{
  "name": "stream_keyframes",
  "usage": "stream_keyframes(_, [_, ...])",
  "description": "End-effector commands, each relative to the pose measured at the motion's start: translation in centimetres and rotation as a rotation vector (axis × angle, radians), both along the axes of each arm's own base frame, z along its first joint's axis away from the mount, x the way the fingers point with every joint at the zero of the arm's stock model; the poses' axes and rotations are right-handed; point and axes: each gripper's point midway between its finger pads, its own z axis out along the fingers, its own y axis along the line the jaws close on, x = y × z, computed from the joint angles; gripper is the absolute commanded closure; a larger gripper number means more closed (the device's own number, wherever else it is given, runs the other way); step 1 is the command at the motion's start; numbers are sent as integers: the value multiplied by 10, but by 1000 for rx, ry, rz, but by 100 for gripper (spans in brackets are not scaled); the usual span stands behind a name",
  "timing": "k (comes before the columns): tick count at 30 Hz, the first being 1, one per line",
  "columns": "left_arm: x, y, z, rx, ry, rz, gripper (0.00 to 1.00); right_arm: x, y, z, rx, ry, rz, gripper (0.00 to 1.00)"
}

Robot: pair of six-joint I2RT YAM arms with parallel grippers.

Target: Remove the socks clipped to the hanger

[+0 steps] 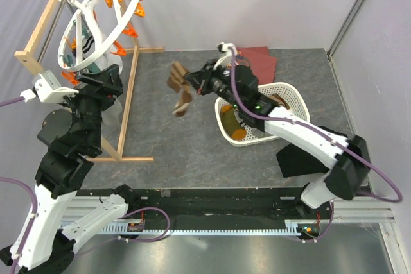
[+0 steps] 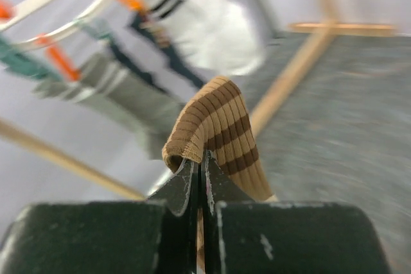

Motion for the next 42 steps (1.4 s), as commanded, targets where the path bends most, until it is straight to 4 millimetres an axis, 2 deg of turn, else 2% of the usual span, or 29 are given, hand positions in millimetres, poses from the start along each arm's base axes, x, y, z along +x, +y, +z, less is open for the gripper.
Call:
stream_keyframes(1, [-13, -16, -8, 101, -6, -141, 15, 30, -106, -30, -238, 93, -364, 96])
stream_keyframes(2, [-17, -25, -8, 125, -18, -199, 15, 36, -127, -34, -274, 101, -447, 96])
stream_keyframes(3, [-25, -25, -8, 156, -34, -223, 15, 35, -144, -31, -291, 100, -486, 96])
stream_keyframes(4, [-28, -29, -9, 180, -43, -252, 15, 40, -167, -43, -363, 119, -541, 94])
stream_keyframes(5, [-32, -35, -13, 207, -50, -297, 15, 41, -180, -45, -389, 125, -572, 93])
stream_keyframes(6, [-39, -34, -11, 234, -71, -312, 15, 43, -200, -44, -412, 124, -640, 92])
stream_keyframes(7, [-44, -36, -12, 253, -82, -333, 14, 46, -222, -57, -471, 142, -689, 91])
stream_keyframes(8, [-48, -45, -16, 282, -92, -392, 14, 49, -234, -64, -499, 153, -726, 91])
stream_keyframes(9, [-56, -45, -14, 314, -119, -413, 14, 51, -247, -71, -518, 167, -761, 90])
stream_keyframes(10, [-60, -50, -15, 335, -132, -444, 14, 55, -266, -89, -555, 206, -799, 90])
stream_keyframes(12, [-70, -62, -16, 378, -167, -530, 14, 58, -281, -110, -592, 250, -817, 90])
stream_keyframes(13, [-74, -66, -16, 394, -179, -561, 14, 58, -293, -128, -619, 291, -836, 88])
stream_keyframes(15, [-86, -77, -17, 434, -210, -643, 14, 60, -303, -152, -637, 347, -858, 81])
stream_keyframes(16, [-93, -85, -20, 450, -216, -700, 14, 60, -312, -167, -654, 381, -878, 69])
stream_keyframes(18, [-96, -89, -24, 462, -217, -734, 14, 63, -320, -182, -684, 423, -909, 55])
stream_keyframes(19, [-99, -93, -29, 471, -208, -763, 14, 63, -327, -181, -705, 434, -936, 40])
stream_keyframes(20, [-100, -95, -31, 476, -205, -779, 14, 63, -328, -180, -716, 441, -944, 32])
stream_keyframes(21, [-102, -98, -33, 484, -205, -797, 14, 63, -329, -172, -719, 446, -951, 20])
stream_keyframes(23, [-109, -108, -40, 499, -210, -873, 14, 60, -325, -160, -700, 442, -933, 4])
stream_keyframes(25, [-115, -118, -45, 502, -216, -939, 14, 54, -321, -142, -669, 441, -902, 2])
stream_keyframes(27, [-114, -124, -53, 497, -197, -974, 14, 43, -313, -133, -659, 466, -835, 2])
stream_keyframes(29, [-113, -130, -61, 496, -181, -1005, 14, 39, -303, -112, -622, 451, -781, 2])
stream_keyframes(33, [-110, -136, -73, 494, -159, -1037, 14, 7, -280, -69, -523, 402, -604, 2])
stream_keyframes(34, [-110, -137, -74, 492, -157, -1039, 14, 2, -279, -63, -494, 398, -595, 2])
stream_keyframes(35, [-109, -137, -76, 491, -154, -1040, 14, -8, -281, -49, -436, 378, -599, 2])
stream_keyframes(37, [-108, -137, -76, 487, -157, -1035, 14, -18, -280, -45, -396, 359, -580, 2])
stream_keyframes(38, [-107, -138, -76, 486, -156, -1032, 14, -28, -283, -32, -372, 316, -572, 2])
stream_keyframes(42, [-102, -137, -78, 466, -145, -1012, 14, -55, -279, -5, -283, 221, -501, 2])
